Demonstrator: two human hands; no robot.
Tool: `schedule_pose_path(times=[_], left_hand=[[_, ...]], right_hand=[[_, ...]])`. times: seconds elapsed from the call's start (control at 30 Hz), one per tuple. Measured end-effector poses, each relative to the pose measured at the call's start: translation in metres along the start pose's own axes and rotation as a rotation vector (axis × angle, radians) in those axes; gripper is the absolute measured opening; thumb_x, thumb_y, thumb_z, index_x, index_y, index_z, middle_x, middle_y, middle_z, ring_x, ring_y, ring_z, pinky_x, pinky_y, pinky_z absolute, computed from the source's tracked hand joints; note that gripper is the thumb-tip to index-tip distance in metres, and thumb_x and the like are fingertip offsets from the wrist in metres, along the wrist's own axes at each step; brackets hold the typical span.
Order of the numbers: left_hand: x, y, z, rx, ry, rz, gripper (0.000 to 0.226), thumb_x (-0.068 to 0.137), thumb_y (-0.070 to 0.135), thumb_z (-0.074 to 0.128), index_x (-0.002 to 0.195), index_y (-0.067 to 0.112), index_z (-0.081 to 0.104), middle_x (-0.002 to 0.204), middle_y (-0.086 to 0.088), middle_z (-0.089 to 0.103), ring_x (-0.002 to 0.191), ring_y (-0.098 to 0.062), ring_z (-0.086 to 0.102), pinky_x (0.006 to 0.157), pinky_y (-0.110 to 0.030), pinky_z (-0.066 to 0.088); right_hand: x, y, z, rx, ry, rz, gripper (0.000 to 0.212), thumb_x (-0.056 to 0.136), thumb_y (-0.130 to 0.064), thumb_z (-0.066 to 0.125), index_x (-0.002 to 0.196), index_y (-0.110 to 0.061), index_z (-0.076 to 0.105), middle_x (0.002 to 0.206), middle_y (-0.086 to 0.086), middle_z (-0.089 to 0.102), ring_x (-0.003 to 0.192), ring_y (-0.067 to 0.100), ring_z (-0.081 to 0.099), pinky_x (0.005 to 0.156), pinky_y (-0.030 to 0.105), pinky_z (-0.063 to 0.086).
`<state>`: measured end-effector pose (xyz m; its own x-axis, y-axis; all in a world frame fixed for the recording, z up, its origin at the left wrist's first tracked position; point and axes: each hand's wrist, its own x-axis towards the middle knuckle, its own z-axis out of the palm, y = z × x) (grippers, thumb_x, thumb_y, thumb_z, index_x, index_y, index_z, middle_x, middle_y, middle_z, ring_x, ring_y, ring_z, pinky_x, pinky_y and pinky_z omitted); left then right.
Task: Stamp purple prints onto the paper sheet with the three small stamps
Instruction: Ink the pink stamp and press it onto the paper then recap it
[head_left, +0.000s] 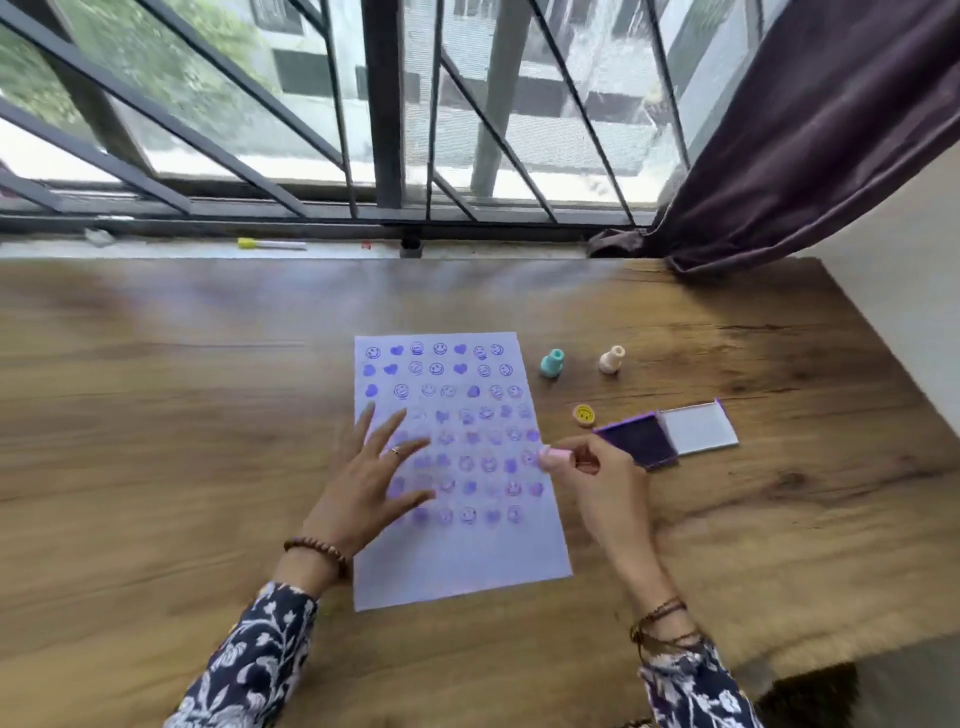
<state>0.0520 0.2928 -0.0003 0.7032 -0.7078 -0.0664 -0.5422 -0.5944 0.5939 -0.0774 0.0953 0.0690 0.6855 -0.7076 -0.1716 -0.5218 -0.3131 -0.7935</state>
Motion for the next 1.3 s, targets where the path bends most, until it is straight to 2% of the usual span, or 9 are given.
schedule_pose_path(times=[0.1,0.2,0.4,0.63,0.97,1.07,1.17,1.23,1.3], left_hand=[[-0.020,-0.039,-0.027,0.022,-0.042,-0.019,0.067,0.070,0.064,0.056,0.130,0.039,0.040,0.152,0.014,0.005,0.136,-0.010,-0.020,0.112,-0.046,-0.014],[-0.029,-0.060,-0.036,0.088,-0.132,-0.002,0.082,0.058,0.080,0.036,0.132,0.050,0.023,0.150,0.018,-0.001,0.136,-0.011,-0.023,0.112,-0.050,-0.014],[-0.033,-0.071,-0.030,0.142,-0.154,0.017,0.069,0.068,0.071,0.053,0.129,0.058,0.023,0.156,0.011,0.001,0.141,-0.020,-0.017,0.112,-0.051,-0.016],[-0.034,-0.072,-0.028,0.133,-0.142,0.019,0.068,0.069,0.069,0.053,0.129,0.056,0.024,0.156,0.011,0.004,0.142,-0.021,-0.014,0.111,-0.051,-0.018],[-0.031,-0.077,-0.025,0.115,-0.146,0.019,0.069,0.068,0.069,0.055,0.129,0.056,0.024,0.156,0.012,0.004,0.142,-0.018,-0.014,0.110,-0.050,-0.018],[-0.030,-0.075,-0.028,0.114,-0.176,0.005,0.069,0.067,0.069,0.055,0.128,0.056,0.025,0.156,0.012,0.002,0.142,-0.018,-0.015,0.110,-0.052,-0.018],[-0.029,-0.071,-0.033,0.086,-0.223,-0.022,0.069,0.066,0.070,0.055,0.127,0.057,0.027,0.155,0.013,0.003,0.142,-0.017,-0.014,0.111,-0.053,-0.016],[-0.027,-0.062,-0.036,0.050,-0.190,-0.070,0.064,0.067,0.069,0.056,0.125,0.055,0.033,0.155,0.011,0.011,0.143,-0.018,-0.009,0.111,-0.054,-0.013],[-0.022,-0.047,-0.038,0.012,-0.078,-0.098,0.057,0.071,0.060,0.060,0.124,0.046,0.043,0.151,0.005,0.027,0.143,-0.020,0.004,0.113,-0.052,-0.007]], right_hand=[[-0.031,0.004,0.040,0.155,0.072,0.045,0.008,0.079,-0.017,0.068,0.074,-0.023,0.067,0.077,0.000,0.072,0.075,0.016,0.067,0.067,0.028,0.052],[-0.046,0.018,0.060,-0.036,0.270,-0.008,0.009,0.083,-0.013,0.063,0.079,-0.021,0.063,0.086,0.004,0.065,0.078,0.018,0.057,0.060,0.021,0.038],[-0.055,0.028,0.062,-0.272,0.349,-0.044,0.007,0.084,-0.004,0.056,0.086,-0.008,0.061,0.092,0.012,0.058,0.073,0.020,0.049,0.058,0.018,0.027],[-0.049,0.023,0.058,-0.443,0.278,-0.055,0.008,0.081,-0.003,0.058,0.088,-0.002,0.063,0.090,0.019,0.059,0.077,0.028,0.053,0.060,0.020,0.027],[-0.011,0.010,0.040,-0.718,-0.068,0.005,0.019,0.077,-0.004,0.052,0.088,0.001,0.068,0.094,0.019,0.066,0.089,0.030,0.058,0.069,0.026,0.037],[-0.008,0.007,0.034,-0.685,-0.127,0.003,0.015,0.075,-0.004,0.055,0.082,0.000,0.068,0.094,0.016,0.069,0.086,0.027,0.059,0.067,0.025,0.038],[-0.006,0.009,0.021,-0.549,-0.188,0.014,0.003,0.073,-0.009,0.065,0.072,-0.008,0.067,0.087,0.008,0.071,0.074,0.016,0.057,0.054,0.011,0.037],[-0.002,0.012,0.010,-0.305,-0.169,0.106,0.006,0.072,-0.013,0.074,0.076,-0.009,0.070,0.078,0.006,0.069,0.066,0.011,0.057,0.051,0.006,0.040],[0.003,0.015,-0.003,0.079,-0.134,0.230,0.012,0.073,-0.011,0.075,0.082,-0.006,0.071,0.080,0.011,0.067,0.066,0.014,0.060,0.054,0.012,0.049]])
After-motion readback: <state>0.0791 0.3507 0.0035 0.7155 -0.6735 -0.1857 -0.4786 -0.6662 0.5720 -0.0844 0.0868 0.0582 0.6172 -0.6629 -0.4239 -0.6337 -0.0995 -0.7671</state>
